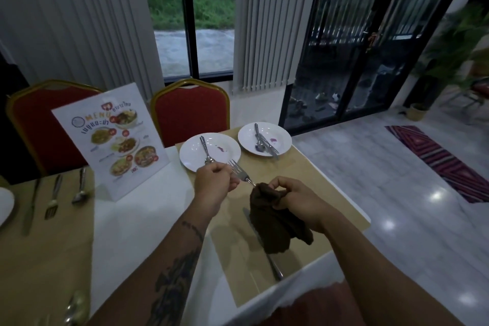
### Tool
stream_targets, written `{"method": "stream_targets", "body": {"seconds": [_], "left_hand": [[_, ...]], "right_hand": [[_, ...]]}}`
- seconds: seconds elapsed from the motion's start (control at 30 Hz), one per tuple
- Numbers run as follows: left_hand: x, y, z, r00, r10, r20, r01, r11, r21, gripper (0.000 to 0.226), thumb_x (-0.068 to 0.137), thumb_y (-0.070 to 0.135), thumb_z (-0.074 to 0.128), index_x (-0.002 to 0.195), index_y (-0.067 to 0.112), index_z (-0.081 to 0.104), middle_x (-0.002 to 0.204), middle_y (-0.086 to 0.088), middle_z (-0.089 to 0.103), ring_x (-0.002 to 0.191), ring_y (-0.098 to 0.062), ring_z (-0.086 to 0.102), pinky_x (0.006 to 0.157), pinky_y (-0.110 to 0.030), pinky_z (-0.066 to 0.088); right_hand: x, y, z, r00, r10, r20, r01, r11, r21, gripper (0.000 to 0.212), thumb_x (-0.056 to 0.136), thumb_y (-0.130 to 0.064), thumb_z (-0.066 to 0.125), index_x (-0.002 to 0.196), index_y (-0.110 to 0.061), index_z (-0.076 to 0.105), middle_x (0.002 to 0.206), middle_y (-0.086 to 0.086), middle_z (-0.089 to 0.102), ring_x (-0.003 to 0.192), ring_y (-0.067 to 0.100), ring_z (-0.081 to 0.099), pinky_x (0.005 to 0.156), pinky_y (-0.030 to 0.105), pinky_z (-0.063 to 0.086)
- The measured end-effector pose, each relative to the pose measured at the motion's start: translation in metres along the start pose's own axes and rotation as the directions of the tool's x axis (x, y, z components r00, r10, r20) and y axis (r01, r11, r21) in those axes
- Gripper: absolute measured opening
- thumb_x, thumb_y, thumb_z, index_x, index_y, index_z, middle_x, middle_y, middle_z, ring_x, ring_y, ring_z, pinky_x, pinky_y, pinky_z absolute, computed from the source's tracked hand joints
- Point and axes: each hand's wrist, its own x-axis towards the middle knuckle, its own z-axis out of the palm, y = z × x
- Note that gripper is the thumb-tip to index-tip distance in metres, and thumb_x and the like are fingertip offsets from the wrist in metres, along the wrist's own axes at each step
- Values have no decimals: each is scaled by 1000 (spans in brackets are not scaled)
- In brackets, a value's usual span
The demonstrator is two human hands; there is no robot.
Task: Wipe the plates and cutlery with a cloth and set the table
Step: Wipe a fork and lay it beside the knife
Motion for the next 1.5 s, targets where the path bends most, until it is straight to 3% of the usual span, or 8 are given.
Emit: {"method": "stream_targets", "body": {"seconds": [0.2,0.33,0.43,0.5,0.63,0.8,1.17,1.5], "left_hand": [[-4,-31,9,999,18,-36,-14,995,100,16,91,14,58,90,10,73,83,-8,73,73,-19,69,68,-31,62],[8,-50,-6,987,25,-157,1,986,164,19,88,15,57,79,15,73,74,-6,73,69,-21,71,70,-35,62],[24,-78,-17,981,-1,-194,60,953,298,20,79,24,51,72,19,69,75,-1,73,77,-26,71,77,-42,61],[30,-99,-20,981,-17,-193,94,912,398,21,79,23,50,72,20,68,79,-3,73,81,-28,69,79,-38,59],[18,-126,-15,989,-27,-147,106,823,558,23,85,16,50,66,15,65,75,-5,66,78,-29,61,66,-27,42],[14,-150,-3,994,-30,-106,92,758,646,34,90,13,49,56,11,47,57,-5,48,55,-21,44,48,-27,29],[19,-153,13,996,-33,-80,79,721,689,31,94,15,53,64,7,59,58,-2,53,48,-9,44,44,-21,31],[18,-150,15,999,-24,-42,47,676,735,24,95,17,56,78,4,67,67,-3,59,57,-13,52,47,-21,33]], "right_hand": [[14,13,32,996,-41,-73,45,998,51,28,84,6,53,85,-20,64,96,24,72,82,31,66,73,39,54],[11,38,20,997,67,25,-62,985,-164,22,85,3,54,92,-16,63,96,13,70,89,29,64,74,34,52],[0,71,6,983,133,-123,-162,950,-268,22,81,0,51,82,-19,61,89,10,67,91,32,63,76,38,52],[-8,86,-1,961,162,-223,-214,949,-231,24,80,3,48,79,-19,58,85,8,64,86,30,61,66,31,48],[-15,101,-15,938,162,-307,-230,953,-199,23,81,5,46,83,-15,58,82,9,64,80,27,63,68,35,51],[-18,103,-21,932,149,-329,-196,974,-116,25,83,10,46,83,-12,57,78,9,63,69,20,61,50,20,46],[-14,114,-21,944,166,-286,-204,973,-110,23,80,7,50,83,-14,59,84,13,66,81,29,63,71,40,53],[-8,105,-15,950,122,-288,-157,983,-99,26,80,8,52,80,-16,58,79,5,63,76,20,60,67,30,47]]}}
